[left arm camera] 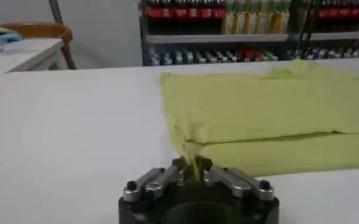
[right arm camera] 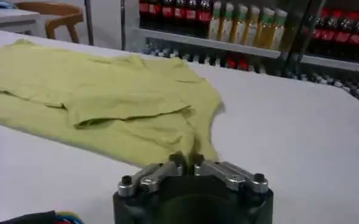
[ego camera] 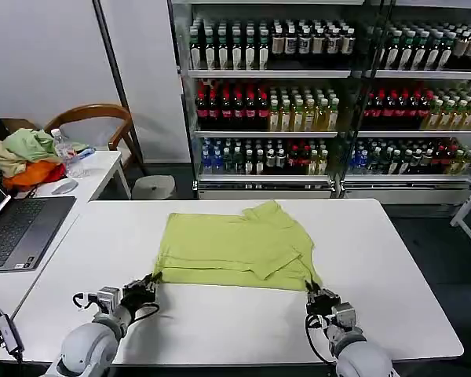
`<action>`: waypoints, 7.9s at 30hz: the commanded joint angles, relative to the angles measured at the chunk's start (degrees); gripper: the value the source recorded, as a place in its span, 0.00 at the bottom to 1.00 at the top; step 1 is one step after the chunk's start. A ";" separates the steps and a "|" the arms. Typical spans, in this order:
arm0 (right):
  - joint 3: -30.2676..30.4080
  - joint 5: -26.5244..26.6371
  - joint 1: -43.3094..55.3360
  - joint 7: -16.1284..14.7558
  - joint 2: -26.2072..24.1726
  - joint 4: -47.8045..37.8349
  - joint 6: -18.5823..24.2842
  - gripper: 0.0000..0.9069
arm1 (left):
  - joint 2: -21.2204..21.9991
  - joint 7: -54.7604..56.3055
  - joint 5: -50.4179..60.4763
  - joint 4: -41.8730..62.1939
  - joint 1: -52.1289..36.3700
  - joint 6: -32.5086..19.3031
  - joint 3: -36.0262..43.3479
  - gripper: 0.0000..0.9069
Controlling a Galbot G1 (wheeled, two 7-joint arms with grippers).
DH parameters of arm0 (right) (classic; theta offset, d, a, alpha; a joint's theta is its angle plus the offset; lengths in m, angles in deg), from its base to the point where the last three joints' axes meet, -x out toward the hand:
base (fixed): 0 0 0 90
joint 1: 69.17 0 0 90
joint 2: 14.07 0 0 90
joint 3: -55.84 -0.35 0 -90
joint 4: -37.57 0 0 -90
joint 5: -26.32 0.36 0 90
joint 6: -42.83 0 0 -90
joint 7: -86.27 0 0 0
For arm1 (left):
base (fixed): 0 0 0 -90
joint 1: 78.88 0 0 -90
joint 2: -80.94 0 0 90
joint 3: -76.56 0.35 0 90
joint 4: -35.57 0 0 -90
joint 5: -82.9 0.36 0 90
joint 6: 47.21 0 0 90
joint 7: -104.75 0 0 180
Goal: Fold and organize the clothes.
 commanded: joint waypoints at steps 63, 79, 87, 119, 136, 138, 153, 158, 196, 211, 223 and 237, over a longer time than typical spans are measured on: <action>14.21 12.79 41.35 2.45 5.75 -24.27 -8.07 1.00 | -6.46 -8.39 -4.69 8.04 -14.77 0.52 1.45 1.00; 14.84 8.15 47.15 -0.88 15.10 -41.72 -5.17 1.00 | -4.85 -9.99 -3.84 22.48 -25.47 -0.75 10.00 1.00; 14.94 7.04 46.72 -3.35 15.71 -45.14 -3.20 1.00 | -4.41 -10.60 -3.51 23.10 -24.87 -1.03 10.35 1.00; 15.48 10.04 45.36 -4.33 16.86 -44.71 -5.01 0.00 | -4.04 -13.22 -3.40 21.99 -22.75 0.35 9.16 0.06; 14.02 13.39 37.16 -1.15 8.91 -22.73 -5.71 0.00 | -7.46 -15.31 -4.81 13.37 -15.67 -4.99 4.66 0.04; 13.48 14.47 35.60 -0.63 7.98 -19.08 -6.25 0.00 | -7.72 -15.24 -5.68 11.18 -13.68 -5.26 3.12 0.06; 8.56 13.47 15.19 2.21 0.01 5.57 -7.63 0.00 | -9.50 -14.84 -6.58 -2.04 2.79 -7.57 -5.44 0.06; 7.84 12.13 13.18 1.68 -0.25 6.41 -7.04 0.00 | -8.84 -14.54 -6.03 -2.94 4.09 -8.01 -5.67 0.04; 8.25 8.17 17.89 0.64 1.06 -0.56 -5.43 0.00 | -3.18 -8.53 -6.08 23.06 -26.33 -2.80 10.43 1.00; 8.15 8.09 17.57 0.63 1.25 -0.34 -5.57 0.00 | -3.39 -9.74 -5.66 22.93 -25.75 -0.50 11.41 0.18; 8.26 8.13 17.86 0.69 1.20 -0.32 -5.68 0.00 | -3.33 -10.60 -4.92 22.39 -24.37 -0.68 11.81 0.06; 8.17 8.21 18.42 0.45 1.57 -1.46 -5.61 0.00 | -3.40 -11.97 -4.96 20.41 -23.17 -2.51 10.92 0.04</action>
